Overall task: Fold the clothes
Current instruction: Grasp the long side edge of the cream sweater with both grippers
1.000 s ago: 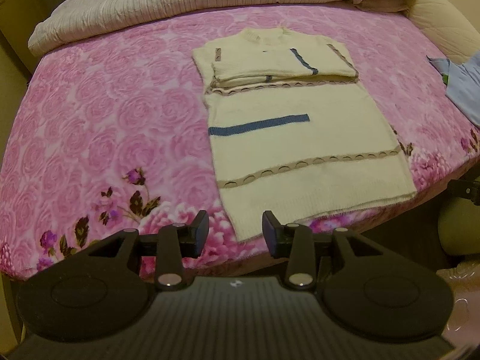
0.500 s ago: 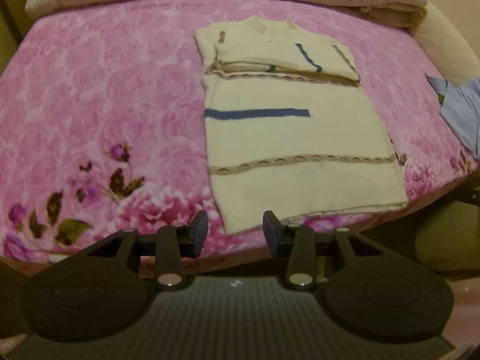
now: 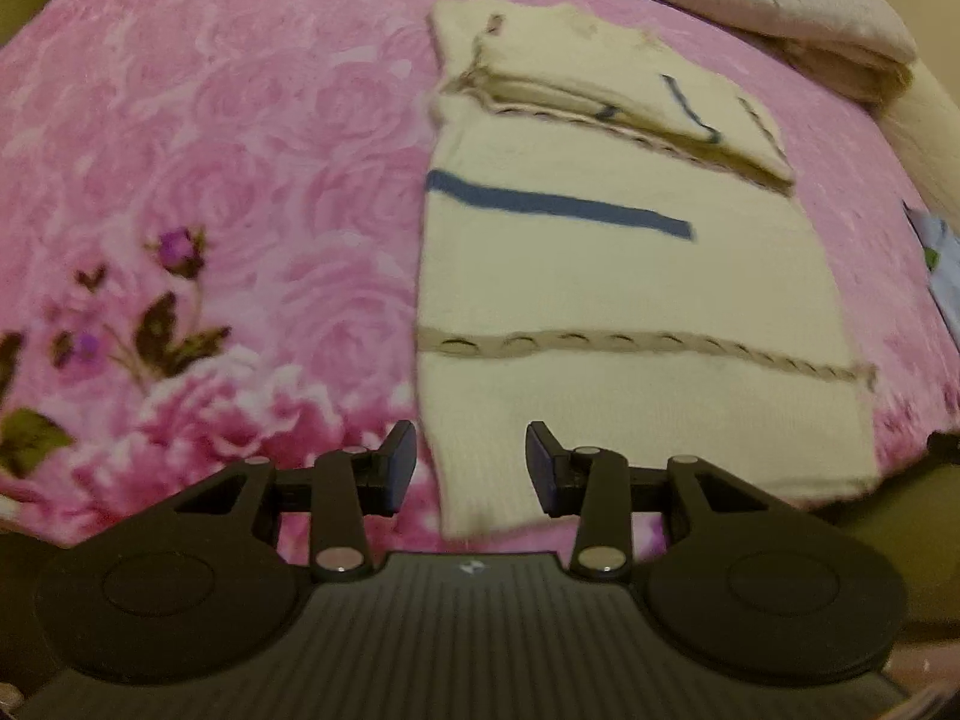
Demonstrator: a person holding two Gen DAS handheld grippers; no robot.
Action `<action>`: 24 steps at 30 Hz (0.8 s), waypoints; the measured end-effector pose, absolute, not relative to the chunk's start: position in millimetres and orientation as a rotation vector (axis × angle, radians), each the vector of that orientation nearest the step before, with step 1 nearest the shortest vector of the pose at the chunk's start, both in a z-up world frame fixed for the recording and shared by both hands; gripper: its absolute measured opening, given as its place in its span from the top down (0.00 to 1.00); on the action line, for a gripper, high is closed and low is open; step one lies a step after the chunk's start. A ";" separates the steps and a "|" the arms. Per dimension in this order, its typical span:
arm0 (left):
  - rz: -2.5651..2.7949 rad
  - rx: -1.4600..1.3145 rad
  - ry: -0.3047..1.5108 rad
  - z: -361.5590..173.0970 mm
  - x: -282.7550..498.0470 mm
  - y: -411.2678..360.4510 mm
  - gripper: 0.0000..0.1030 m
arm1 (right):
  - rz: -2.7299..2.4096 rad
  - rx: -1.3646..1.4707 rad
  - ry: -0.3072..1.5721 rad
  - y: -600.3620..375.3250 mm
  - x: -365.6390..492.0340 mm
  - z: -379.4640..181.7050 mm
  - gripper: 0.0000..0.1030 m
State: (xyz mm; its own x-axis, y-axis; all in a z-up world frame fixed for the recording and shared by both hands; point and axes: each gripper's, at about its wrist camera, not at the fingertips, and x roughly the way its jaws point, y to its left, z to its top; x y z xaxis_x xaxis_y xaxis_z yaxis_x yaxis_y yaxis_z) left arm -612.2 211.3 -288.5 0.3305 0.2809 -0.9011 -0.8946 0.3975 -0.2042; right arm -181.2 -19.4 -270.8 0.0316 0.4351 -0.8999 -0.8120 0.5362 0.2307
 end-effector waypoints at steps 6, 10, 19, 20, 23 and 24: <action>0.892 -0.911 0.783 -348.4 -627.7 227.0 0.71 | 1.112 -0.253 1.179 -10.1 -143.3 -335.9 0.50; 0.868 -0.917 0.669 -367.4 -644.9 221.2 0.72 | 1.177 -0.137 1.138 -18.3 -131.3 -360.4 0.50; 0.799 -1.037 0.491 -365.4 -670.1 197.8 0.68 | 1.238 0.098 1.156 -82.4 -126.3 -373.1 0.50; 0.806 -1.041 0.488 -365.5 -669.0 196.9 0.68 | 1.262 0.122 1.147 -87.8 -124.7 -369.6 0.50; 0.835 -1.065 0.487 -367.8 -665.5 196.6 0.68 | 1.261 0.183 1.156 -101.9 -115.7 -363.5 0.50; 0.838 -1.071 0.483 -370.7 -664.8 198.5 0.68 | 1.259 0.198 1.167 -104.9 -112.2 -363.0 0.50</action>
